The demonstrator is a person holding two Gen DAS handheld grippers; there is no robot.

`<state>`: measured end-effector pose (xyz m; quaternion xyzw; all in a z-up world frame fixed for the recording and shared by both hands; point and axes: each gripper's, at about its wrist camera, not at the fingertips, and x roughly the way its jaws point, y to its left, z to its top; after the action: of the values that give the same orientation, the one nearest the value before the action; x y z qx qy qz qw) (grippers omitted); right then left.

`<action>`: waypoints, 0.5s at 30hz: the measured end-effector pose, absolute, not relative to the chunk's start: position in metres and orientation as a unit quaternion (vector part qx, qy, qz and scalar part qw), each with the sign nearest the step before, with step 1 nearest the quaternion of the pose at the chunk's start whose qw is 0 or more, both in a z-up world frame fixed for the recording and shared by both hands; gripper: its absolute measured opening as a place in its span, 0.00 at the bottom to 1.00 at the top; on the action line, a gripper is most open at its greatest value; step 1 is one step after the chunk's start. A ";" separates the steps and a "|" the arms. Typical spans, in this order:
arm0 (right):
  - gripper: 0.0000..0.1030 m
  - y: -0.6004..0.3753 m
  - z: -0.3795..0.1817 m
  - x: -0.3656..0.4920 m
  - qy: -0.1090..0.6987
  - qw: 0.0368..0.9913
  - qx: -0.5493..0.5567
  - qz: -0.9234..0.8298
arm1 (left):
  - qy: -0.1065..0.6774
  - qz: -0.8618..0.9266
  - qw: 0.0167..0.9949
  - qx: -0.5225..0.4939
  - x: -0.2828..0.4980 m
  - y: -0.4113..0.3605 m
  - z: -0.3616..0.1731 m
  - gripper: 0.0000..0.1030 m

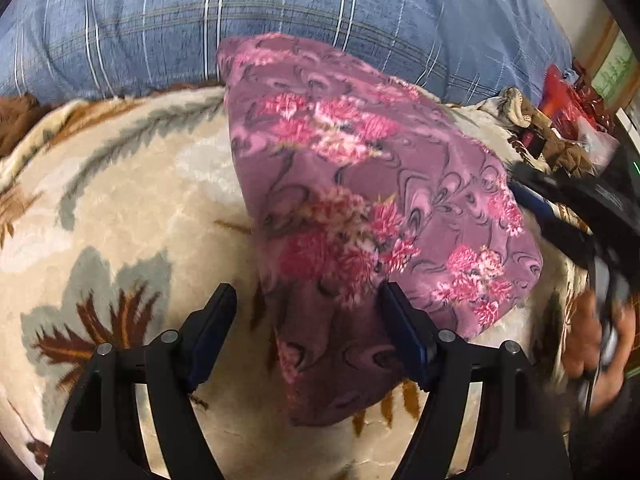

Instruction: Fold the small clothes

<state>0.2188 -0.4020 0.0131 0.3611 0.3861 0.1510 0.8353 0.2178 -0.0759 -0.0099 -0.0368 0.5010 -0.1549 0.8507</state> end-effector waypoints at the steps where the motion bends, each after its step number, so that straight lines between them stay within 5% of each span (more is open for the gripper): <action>1: 0.50 -0.398 0.015 0.216 0.386 0.833 0.363 0.157 | 0.504 -0.152 0.849 -0.043 0.218 -0.076 -0.011 0.72; 4: 0.49 -0.373 0.009 0.210 0.419 0.833 0.319 0.168 | 0.504 -0.146 0.850 -0.045 0.212 -0.077 -0.011 0.72; 7: 0.05 -0.360 0.031 0.203 0.407 0.874 0.221 0.149 | 0.503 -0.141 0.852 -0.035 0.208 -0.079 -0.006 0.72; 11: 0.02 -0.371 0.045 0.185 0.365 0.889 0.235 0.142 | 0.501 -0.139 0.854 -0.028 0.205 -0.083 -0.004 0.72; 15: 0.01 -0.369 0.012 0.196 0.429 0.873 0.208 0.103 | 0.508 -0.146 0.848 -0.033 0.202 -0.080 -0.004 0.72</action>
<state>0.1957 -0.3689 0.0117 0.2084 0.4287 0.1025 0.8731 0.2022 -0.0796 -0.0045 -0.0325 0.5080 -0.1459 0.8483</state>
